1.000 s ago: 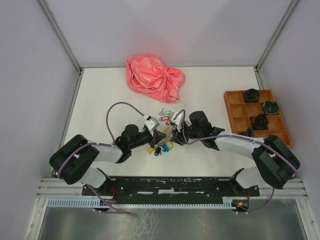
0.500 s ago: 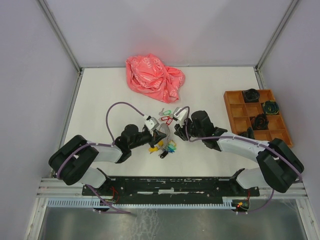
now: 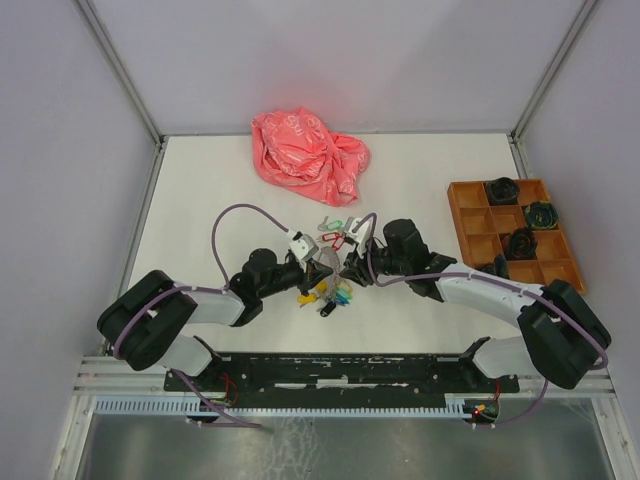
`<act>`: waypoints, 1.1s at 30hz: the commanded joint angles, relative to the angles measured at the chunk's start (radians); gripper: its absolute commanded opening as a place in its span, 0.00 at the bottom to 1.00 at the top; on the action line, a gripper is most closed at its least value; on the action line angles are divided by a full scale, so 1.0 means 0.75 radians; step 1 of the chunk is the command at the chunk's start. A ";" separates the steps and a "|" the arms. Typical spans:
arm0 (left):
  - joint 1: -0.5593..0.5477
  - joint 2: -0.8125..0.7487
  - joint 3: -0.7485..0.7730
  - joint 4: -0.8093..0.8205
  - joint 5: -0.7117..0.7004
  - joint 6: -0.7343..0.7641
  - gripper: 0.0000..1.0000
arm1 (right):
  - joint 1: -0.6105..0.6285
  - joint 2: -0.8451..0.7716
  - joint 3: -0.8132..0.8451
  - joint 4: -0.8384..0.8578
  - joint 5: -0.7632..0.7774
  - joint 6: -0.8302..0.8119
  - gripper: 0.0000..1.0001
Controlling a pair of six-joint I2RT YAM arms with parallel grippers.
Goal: Put the keys on the keyring
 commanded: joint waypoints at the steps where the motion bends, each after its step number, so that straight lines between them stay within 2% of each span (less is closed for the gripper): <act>1: -0.005 -0.041 0.017 0.068 0.013 -0.028 0.03 | -0.003 0.057 0.062 0.113 -0.074 0.079 0.42; 8: -0.005 -0.043 0.015 0.068 0.015 -0.028 0.03 | -0.003 0.115 0.071 0.133 -0.038 0.082 0.37; 12: -0.005 -0.043 0.015 0.068 0.017 -0.030 0.03 | -0.002 0.139 0.074 0.135 -0.043 0.077 0.31; 19: -0.005 -0.043 0.019 0.067 0.053 -0.021 0.03 | -0.002 0.131 0.118 0.044 -0.082 -0.002 0.03; 22: -0.003 -0.048 0.019 0.061 0.094 0.001 0.10 | -0.003 0.106 0.149 -0.048 -0.097 -0.073 0.01; 28: 0.002 -0.078 0.026 0.015 0.215 0.087 0.32 | -0.003 0.074 0.241 -0.305 -0.137 -0.254 0.01; 33: 0.003 -0.077 0.024 0.007 0.311 0.151 0.38 | 0.003 0.051 0.297 -0.477 -0.183 -0.398 0.01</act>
